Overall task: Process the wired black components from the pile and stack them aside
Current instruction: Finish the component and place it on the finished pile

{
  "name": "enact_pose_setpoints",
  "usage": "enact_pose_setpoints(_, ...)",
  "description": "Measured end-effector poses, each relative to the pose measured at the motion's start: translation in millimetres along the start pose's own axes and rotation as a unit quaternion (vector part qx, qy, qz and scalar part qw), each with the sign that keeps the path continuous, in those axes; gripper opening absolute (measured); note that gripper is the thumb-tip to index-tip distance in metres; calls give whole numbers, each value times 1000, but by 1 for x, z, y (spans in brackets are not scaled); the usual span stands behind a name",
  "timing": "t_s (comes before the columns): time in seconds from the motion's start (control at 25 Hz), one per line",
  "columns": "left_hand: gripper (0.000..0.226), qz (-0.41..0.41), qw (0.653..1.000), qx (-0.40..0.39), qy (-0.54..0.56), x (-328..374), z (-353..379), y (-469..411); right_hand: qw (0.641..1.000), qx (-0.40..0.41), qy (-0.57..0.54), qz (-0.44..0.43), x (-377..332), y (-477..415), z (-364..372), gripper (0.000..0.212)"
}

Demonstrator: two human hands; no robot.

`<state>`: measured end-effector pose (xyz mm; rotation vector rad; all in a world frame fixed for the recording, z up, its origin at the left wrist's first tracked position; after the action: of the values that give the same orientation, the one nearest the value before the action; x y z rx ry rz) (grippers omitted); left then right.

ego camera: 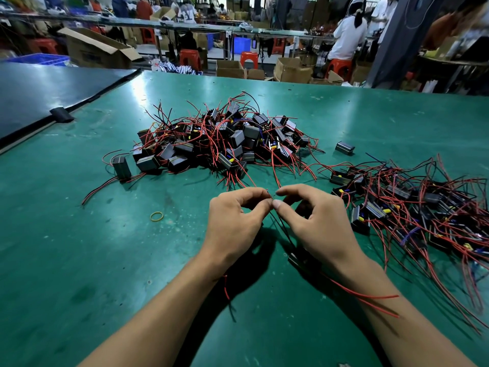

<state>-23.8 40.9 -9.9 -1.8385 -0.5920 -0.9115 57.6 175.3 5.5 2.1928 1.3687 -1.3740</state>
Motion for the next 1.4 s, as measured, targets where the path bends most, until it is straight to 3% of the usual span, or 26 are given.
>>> enact_pose_setpoints(0.16, 5, 51, 997, -2, -52, 6, -3, 0, 997, 24, 16, -65, -11, 4, -1, 6)
enact_pose_setpoints(0.36, 9, 131, 984, -39, -116, 14, -1, 0, 999, 18, 26, -36, -6, 1, 1, 14)
enact_pose_setpoints(0.56, 10, 146, 978, -35, -143, 18, 0, 2, 997, -7, -25, 72, 2, -3, 7, 26)
enact_pose_setpoints(0.76, 11, 140, 975, -41, -167, 19, -1, 3, 949, -101, -187, 233, 20, -3, 21, 30)
enact_pose_setpoints(0.84, 8, 117, 984, -35, -129, 16, -2, 1, 969, -90, -140, 182, 18, -4, 13, 28)
enact_pose_setpoints(0.96, 6, 72, 994, -23, -84, 10, -6, -1, 999, -15, -48, -1, 2, -6, -10, 5)
enact_pose_setpoints(1.04, 6, 54, 995, -29, -76, 8, -6, -1, 995, -13, 23, -94, -2, -4, -13, 19)
enact_pose_setpoints(1.24, 7, 54, 994, -60, -75, 7, -4, 0, 978, 5, 121, -168, -3, -1, -9, 20)
enact_pose_setpoints(1.4, 7, 58, 993, -74, -71, 6, -4, -1, 970, 18, 137, -201, -7, 1, -8, 14)
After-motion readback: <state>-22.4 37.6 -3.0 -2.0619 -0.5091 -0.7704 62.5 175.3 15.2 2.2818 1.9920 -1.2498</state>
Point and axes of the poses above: each hand's wrist, its own y-axis away from the middle knuckle, its own z-axis out of the palm, x = y × z, the point moved 6 cm from there along -y, towards the middle knuckle, and after that the axes turned 14 degrees about z, right-handed, at the moved point
